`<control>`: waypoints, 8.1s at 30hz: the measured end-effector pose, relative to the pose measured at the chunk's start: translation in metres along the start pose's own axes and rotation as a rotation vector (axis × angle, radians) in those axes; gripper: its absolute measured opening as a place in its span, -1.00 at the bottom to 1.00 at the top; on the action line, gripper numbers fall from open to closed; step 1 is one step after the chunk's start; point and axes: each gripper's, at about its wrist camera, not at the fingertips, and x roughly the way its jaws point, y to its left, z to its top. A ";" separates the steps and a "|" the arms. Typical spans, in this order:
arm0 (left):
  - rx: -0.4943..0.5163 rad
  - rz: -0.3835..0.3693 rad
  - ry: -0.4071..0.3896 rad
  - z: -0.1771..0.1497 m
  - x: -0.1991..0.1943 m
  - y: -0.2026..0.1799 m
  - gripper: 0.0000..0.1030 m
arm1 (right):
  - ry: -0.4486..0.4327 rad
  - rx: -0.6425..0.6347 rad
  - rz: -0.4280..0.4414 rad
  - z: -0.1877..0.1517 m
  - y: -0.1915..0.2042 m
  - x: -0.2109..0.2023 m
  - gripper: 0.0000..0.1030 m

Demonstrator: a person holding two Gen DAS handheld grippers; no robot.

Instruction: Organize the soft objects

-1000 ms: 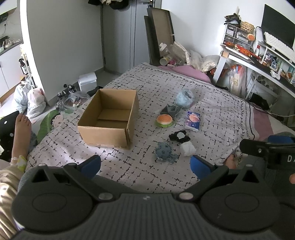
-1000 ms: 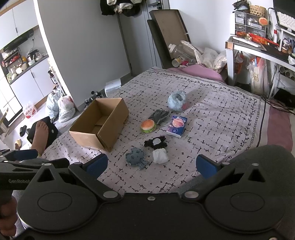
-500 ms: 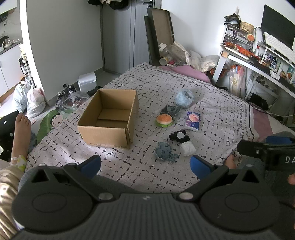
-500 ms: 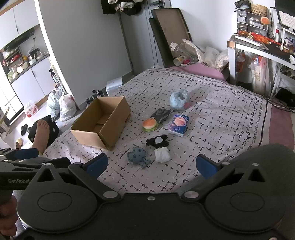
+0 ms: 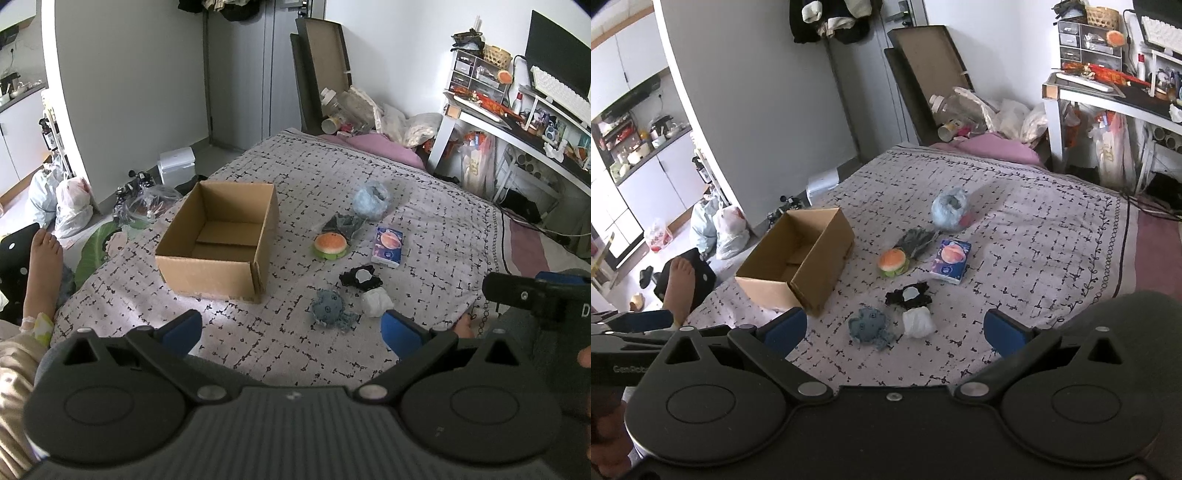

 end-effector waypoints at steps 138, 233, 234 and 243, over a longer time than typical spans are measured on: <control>-0.226 -0.081 0.102 0.016 0.139 0.030 -0.78 | 0.244 0.410 0.023 -0.017 -0.042 0.201 -0.85; -0.385 0.059 -0.013 0.059 0.161 0.150 -0.77 | 0.020 -0.051 0.312 0.074 0.093 0.210 -0.05; -0.387 0.057 -0.004 0.058 0.166 0.151 -0.77 | 0.024 -0.052 0.316 0.073 0.094 0.214 -0.05; -0.406 0.067 0.063 0.053 0.199 0.158 -0.77 | 0.061 -0.036 0.338 0.064 0.101 0.236 -0.05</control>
